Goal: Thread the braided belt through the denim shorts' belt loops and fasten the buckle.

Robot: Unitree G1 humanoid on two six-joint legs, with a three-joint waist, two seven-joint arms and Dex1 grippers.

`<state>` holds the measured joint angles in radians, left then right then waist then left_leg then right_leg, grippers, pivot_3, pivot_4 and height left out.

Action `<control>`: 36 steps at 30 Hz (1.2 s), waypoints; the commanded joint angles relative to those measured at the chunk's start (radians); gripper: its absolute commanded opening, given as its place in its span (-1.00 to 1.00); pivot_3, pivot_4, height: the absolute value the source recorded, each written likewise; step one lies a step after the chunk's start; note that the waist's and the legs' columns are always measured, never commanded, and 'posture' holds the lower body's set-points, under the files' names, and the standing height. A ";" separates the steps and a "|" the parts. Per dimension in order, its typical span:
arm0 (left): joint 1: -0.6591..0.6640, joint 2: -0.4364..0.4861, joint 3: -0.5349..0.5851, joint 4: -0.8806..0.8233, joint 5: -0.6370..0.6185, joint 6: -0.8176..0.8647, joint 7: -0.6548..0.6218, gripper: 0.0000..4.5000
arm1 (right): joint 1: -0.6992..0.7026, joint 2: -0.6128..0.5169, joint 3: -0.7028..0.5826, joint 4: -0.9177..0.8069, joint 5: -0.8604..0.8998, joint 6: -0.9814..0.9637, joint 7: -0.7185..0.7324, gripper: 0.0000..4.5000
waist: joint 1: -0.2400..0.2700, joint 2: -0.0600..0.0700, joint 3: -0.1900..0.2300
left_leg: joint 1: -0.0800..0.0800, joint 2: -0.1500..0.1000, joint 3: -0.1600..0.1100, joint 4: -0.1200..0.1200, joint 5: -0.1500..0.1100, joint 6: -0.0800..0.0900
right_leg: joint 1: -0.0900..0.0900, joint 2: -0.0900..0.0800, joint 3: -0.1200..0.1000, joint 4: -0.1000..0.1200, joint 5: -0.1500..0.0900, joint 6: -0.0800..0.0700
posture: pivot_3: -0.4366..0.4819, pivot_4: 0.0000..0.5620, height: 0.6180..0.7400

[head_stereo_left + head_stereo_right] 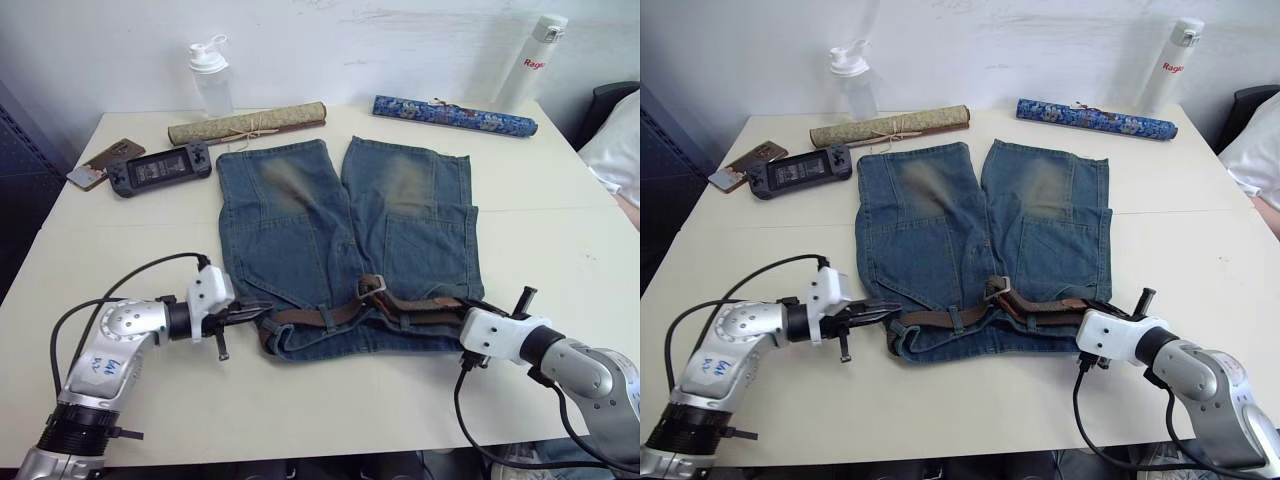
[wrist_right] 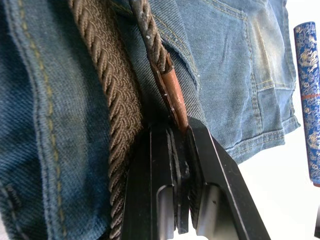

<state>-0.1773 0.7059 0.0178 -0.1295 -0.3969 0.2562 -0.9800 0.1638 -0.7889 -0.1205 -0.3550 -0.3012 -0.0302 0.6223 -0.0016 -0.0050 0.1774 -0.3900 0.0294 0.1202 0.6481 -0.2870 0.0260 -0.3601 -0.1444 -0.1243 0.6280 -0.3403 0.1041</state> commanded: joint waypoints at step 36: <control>0.069 -0.046 -0.096 -0.323 0.238 -0.154 0.189 -1.00 | 0.143 0.098 0.024 -0.195 0.084 0.216 -0.038 -0.56 | 0.016 -0.003 0.003 | -0.002 0.001 0.000 0.000 -0.002 -0.001 | -0.002 0.001 0.002 -0.002 0.000 0.000 | -0.05 -0.47 0.63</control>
<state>-0.1109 0.6457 -0.0842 -0.4550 -0.2060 0.1790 -0.7994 0.3105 -0.7029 -0.0923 -0.5358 -0.2074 0.1795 0.6017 0.0145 -0.0081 0.1802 -0.3917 0.0300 0.1203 0.6477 -0.2889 0.0248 -0.3616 -0.1431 -0.1227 0.6260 -0.3404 0.1038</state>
